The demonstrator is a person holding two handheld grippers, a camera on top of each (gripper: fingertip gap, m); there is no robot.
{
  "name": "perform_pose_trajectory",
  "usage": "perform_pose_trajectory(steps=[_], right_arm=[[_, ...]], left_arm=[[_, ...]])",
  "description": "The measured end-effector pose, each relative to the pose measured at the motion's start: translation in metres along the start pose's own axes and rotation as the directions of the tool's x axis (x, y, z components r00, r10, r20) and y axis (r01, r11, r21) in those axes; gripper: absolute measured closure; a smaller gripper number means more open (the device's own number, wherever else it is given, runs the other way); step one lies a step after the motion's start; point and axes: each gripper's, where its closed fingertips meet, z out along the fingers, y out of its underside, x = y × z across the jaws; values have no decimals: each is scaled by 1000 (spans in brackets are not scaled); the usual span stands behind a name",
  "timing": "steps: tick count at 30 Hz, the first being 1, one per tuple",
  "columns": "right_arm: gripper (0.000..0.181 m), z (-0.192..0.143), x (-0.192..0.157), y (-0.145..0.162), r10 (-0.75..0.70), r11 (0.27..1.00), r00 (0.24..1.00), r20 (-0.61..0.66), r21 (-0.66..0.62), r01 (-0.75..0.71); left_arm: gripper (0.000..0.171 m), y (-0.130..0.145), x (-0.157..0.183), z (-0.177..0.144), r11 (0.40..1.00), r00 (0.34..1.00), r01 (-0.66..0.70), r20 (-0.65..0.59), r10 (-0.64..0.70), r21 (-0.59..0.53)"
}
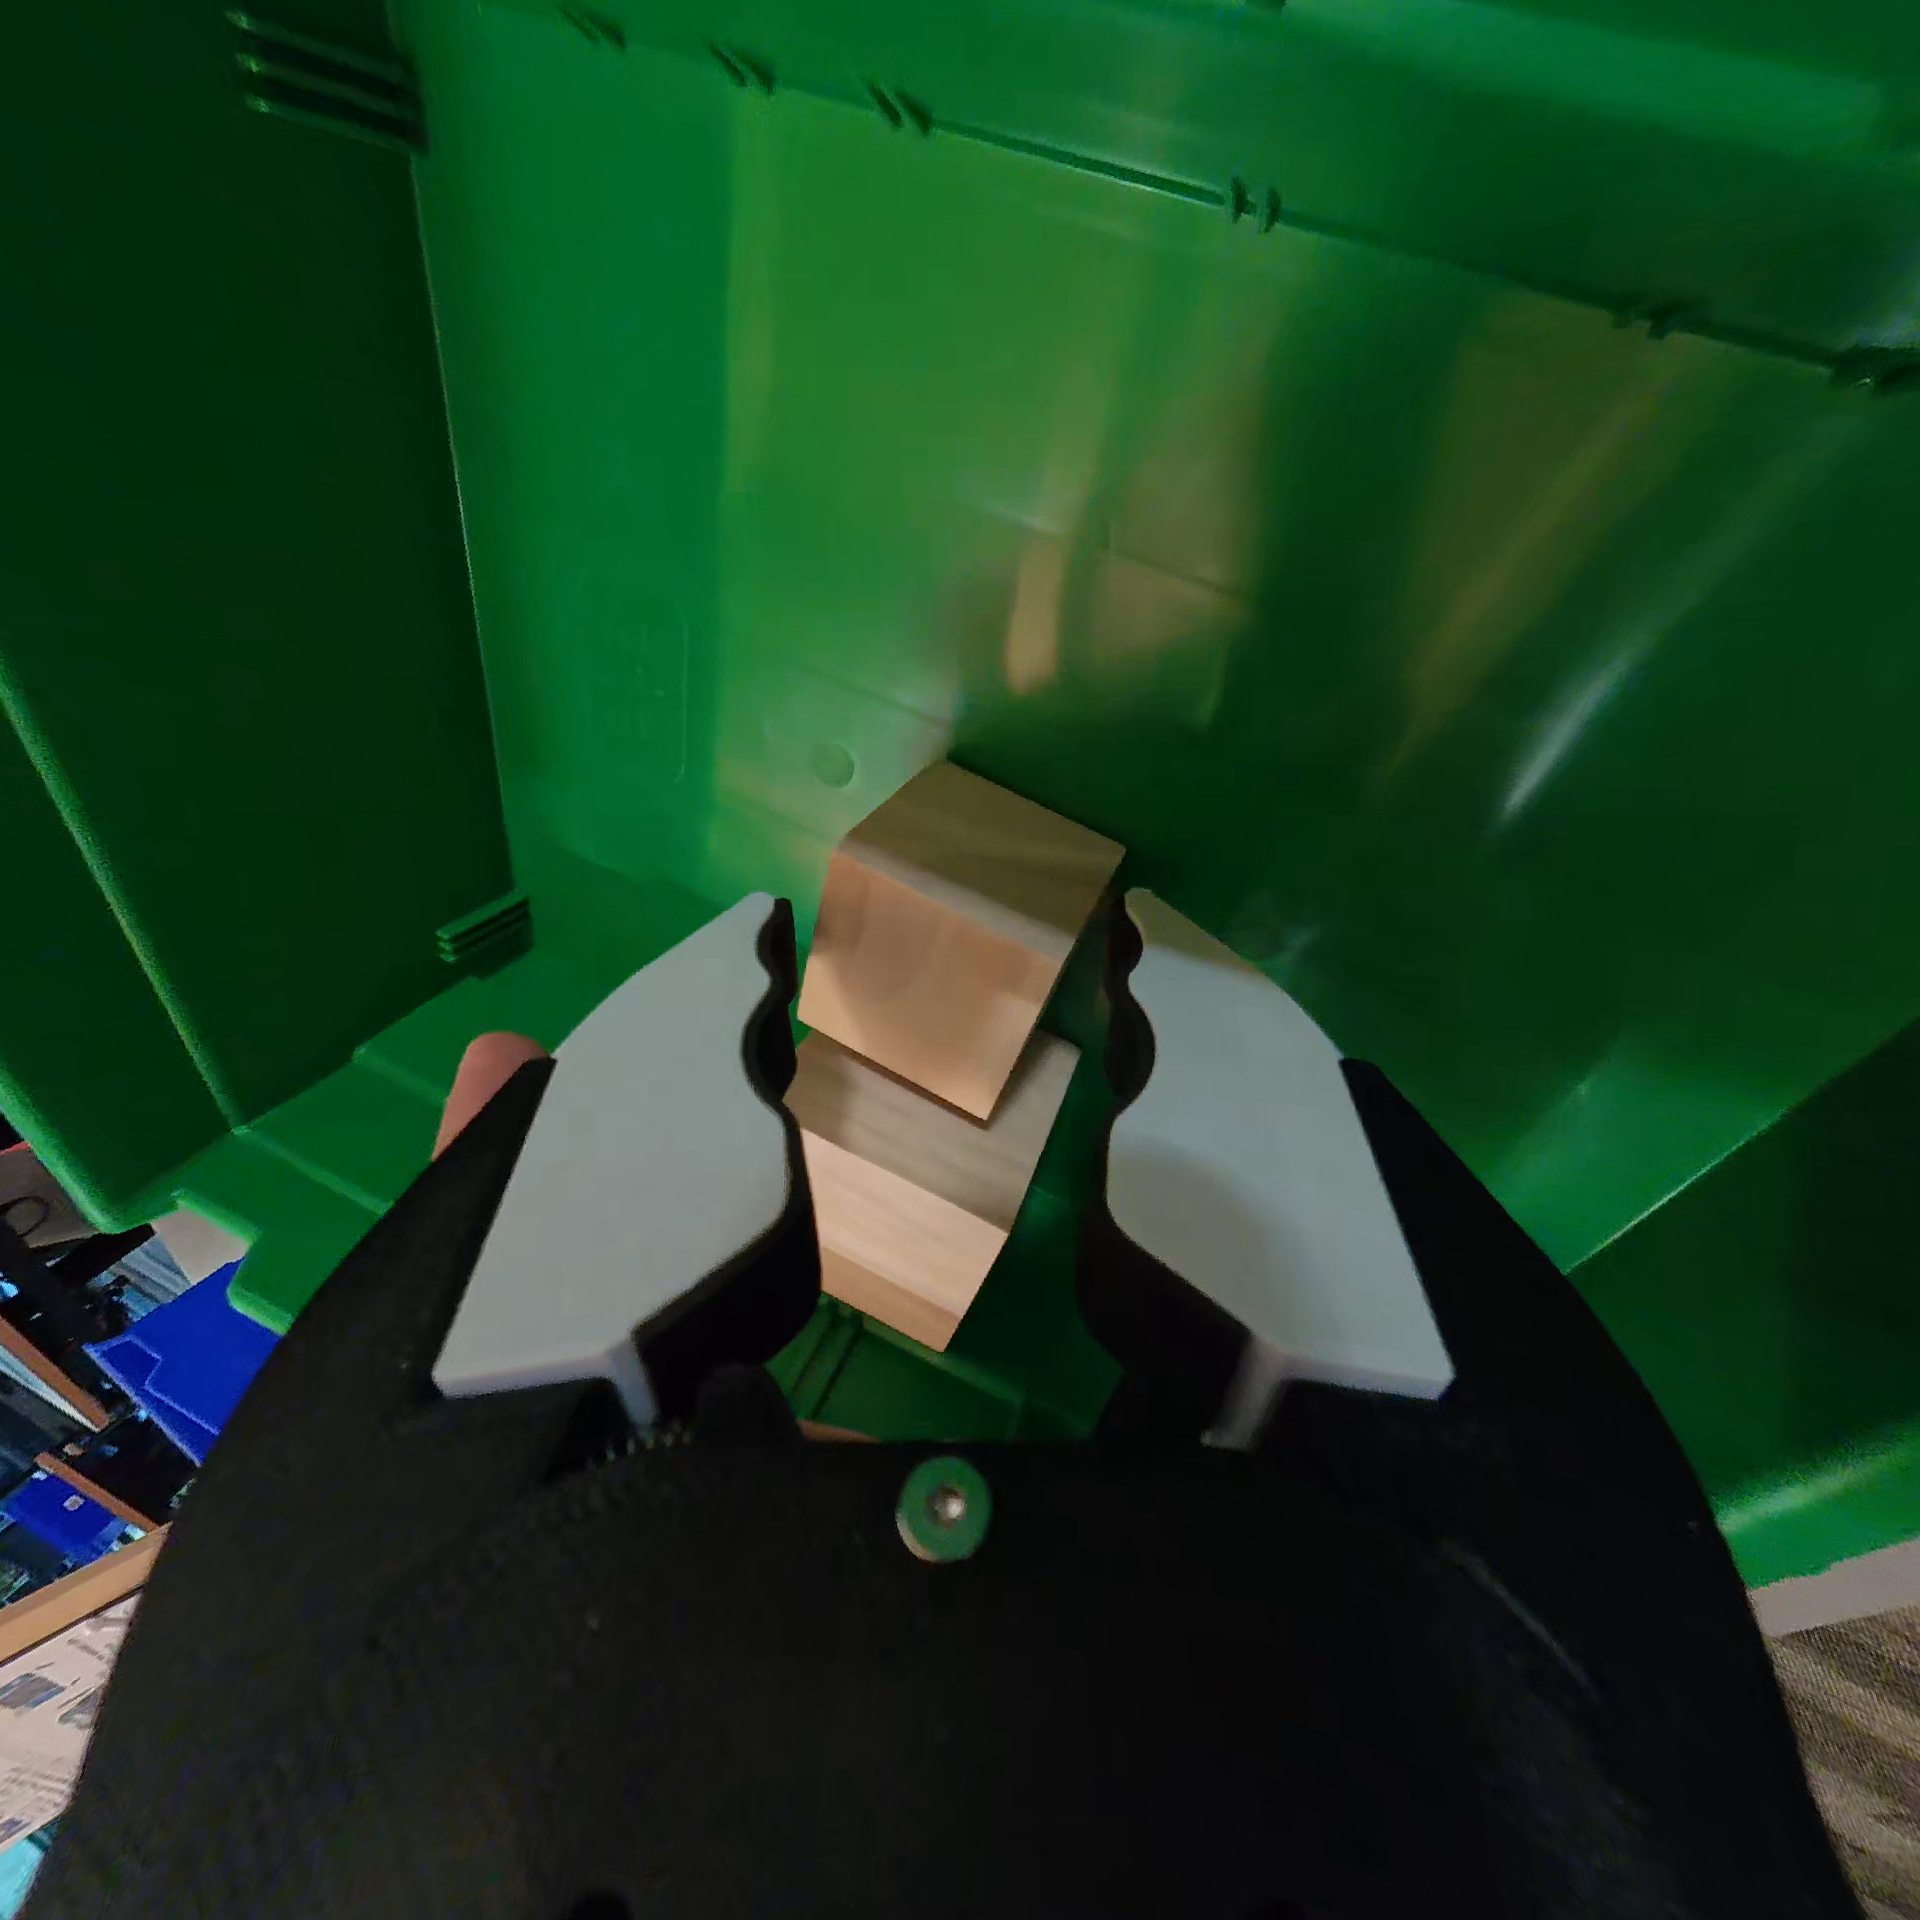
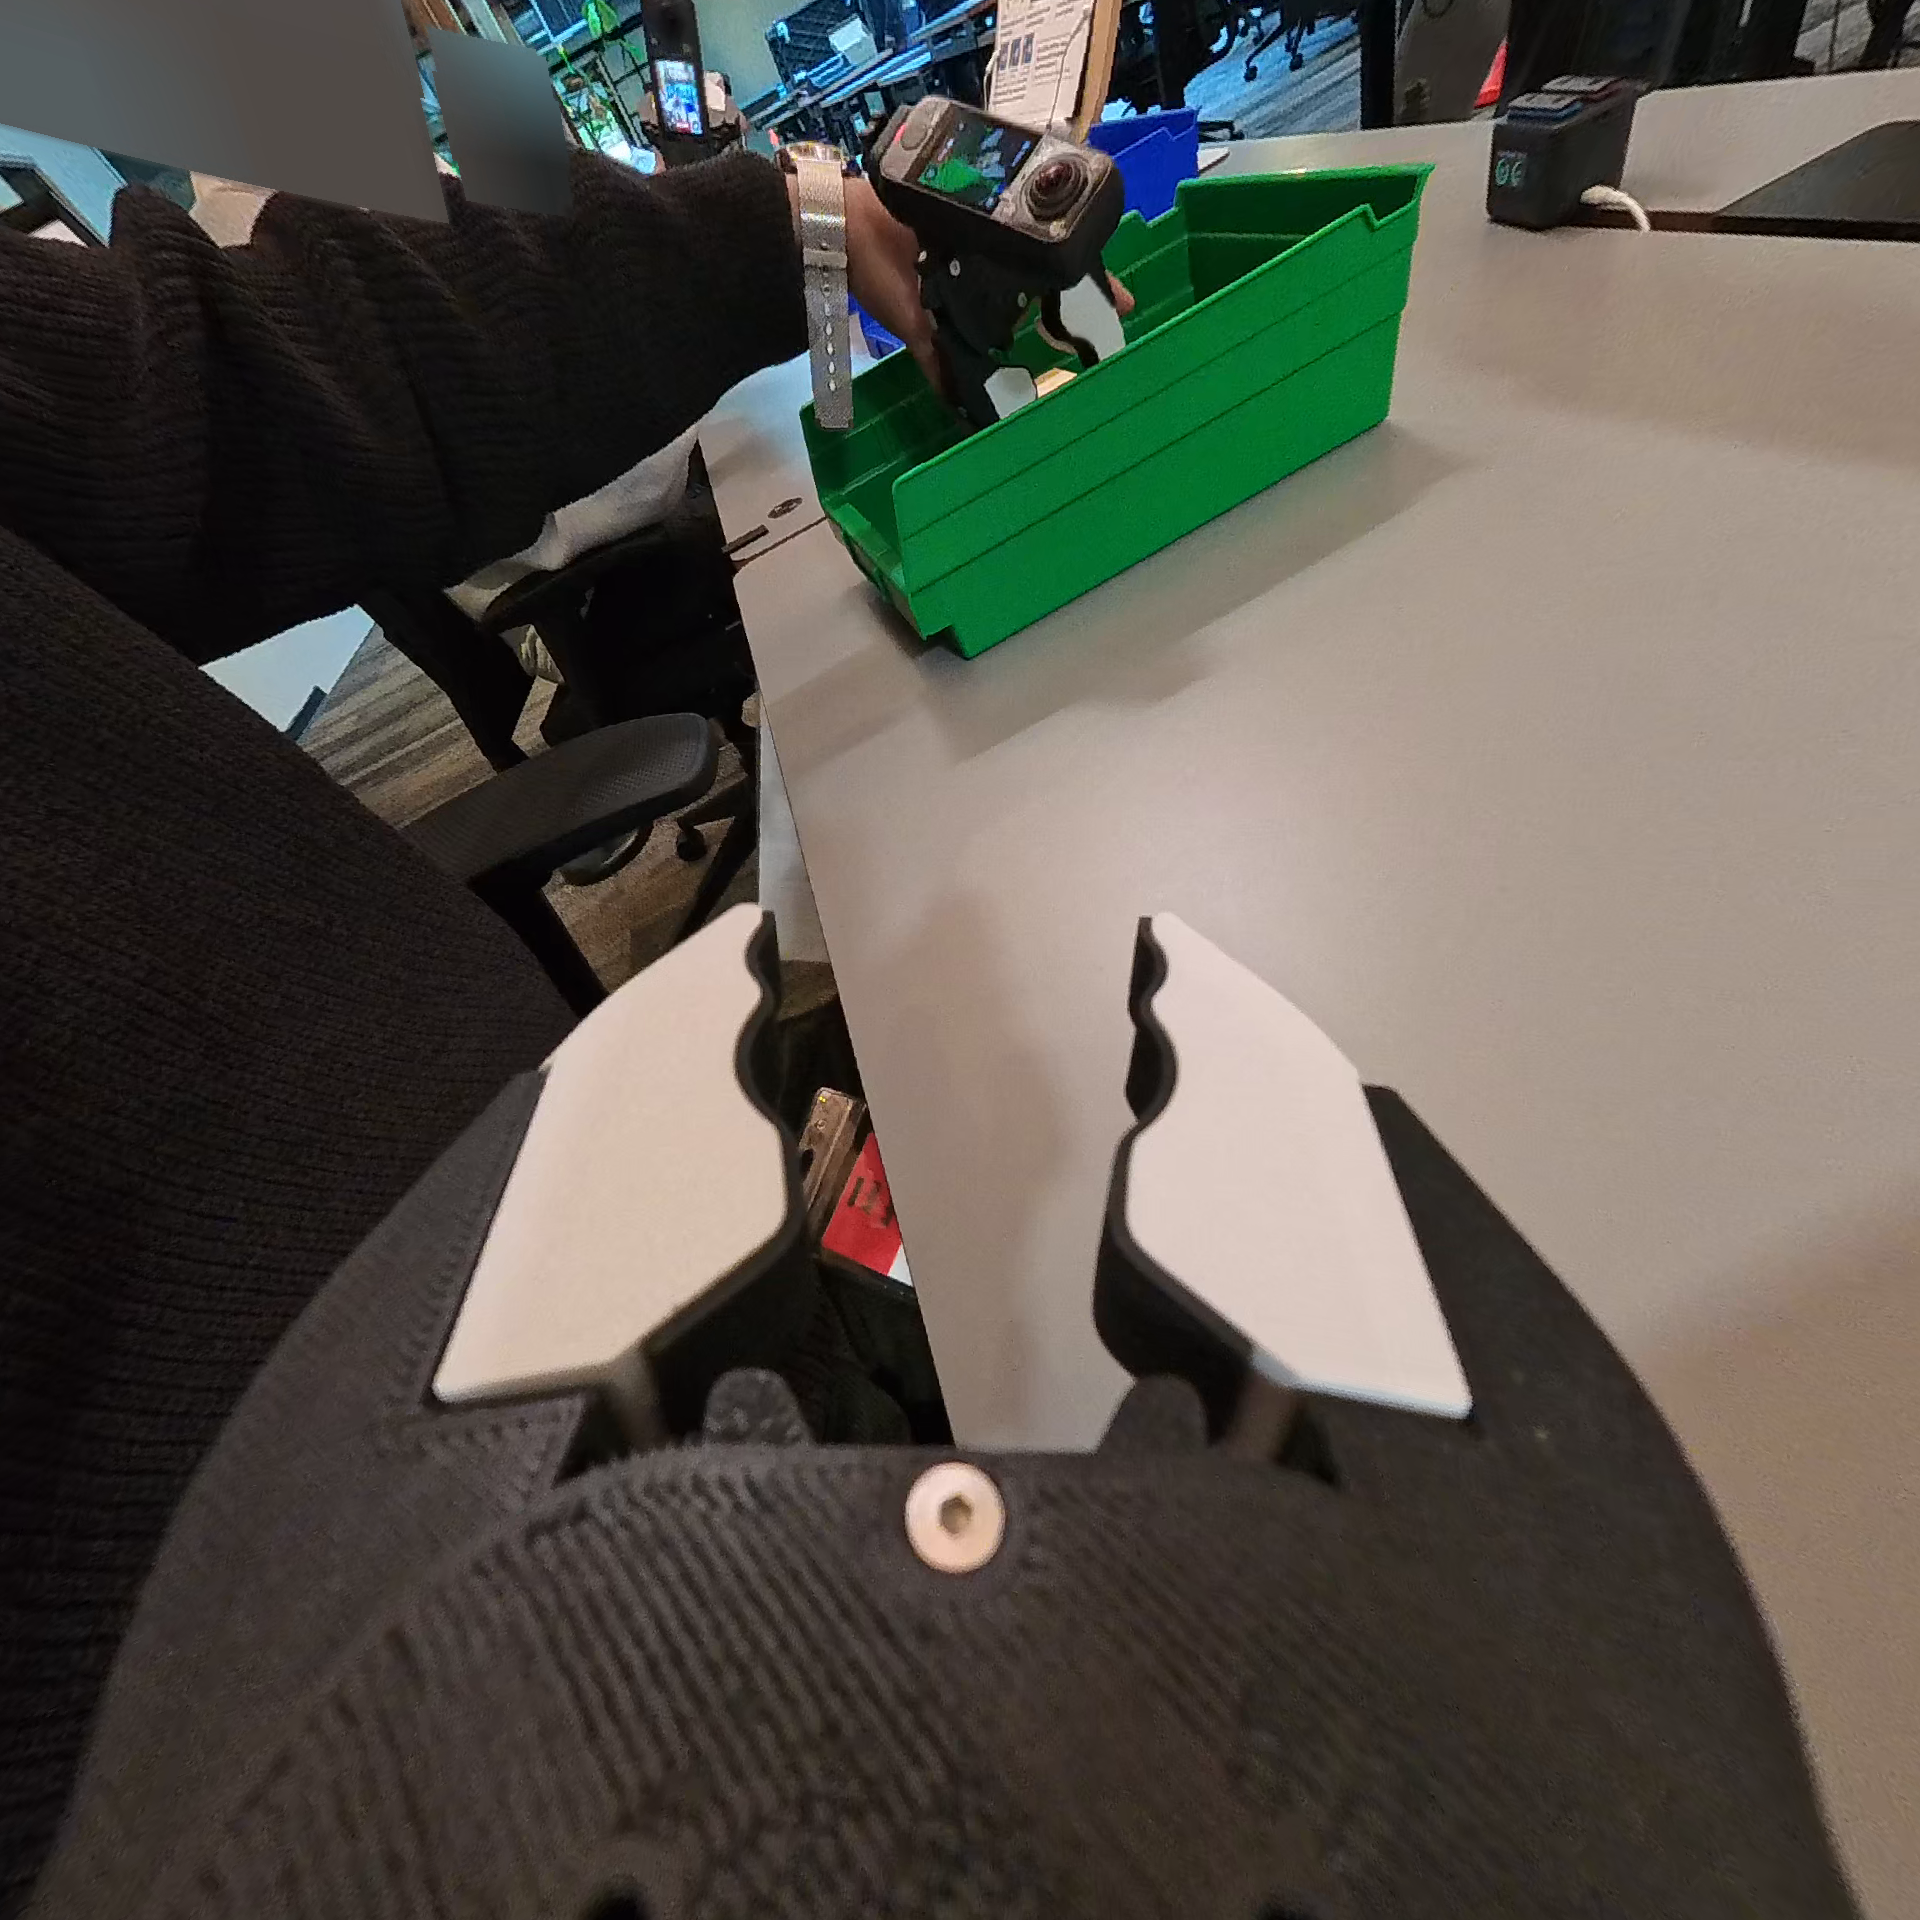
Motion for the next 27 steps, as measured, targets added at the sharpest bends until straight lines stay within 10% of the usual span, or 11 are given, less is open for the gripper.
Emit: perform_pose_trajectory(steps=[21,27], right_arm=[[119,-1,0,-3,15,1000,1000,3,23,-15],[120,-2,0,-5,18,999,1000,-1,34,-18]], left_arm=[[117,2,-6,-1,1000,997,-4,77,3,19],[118,-15,-28,-41,955,975,154,116,-188,253]])
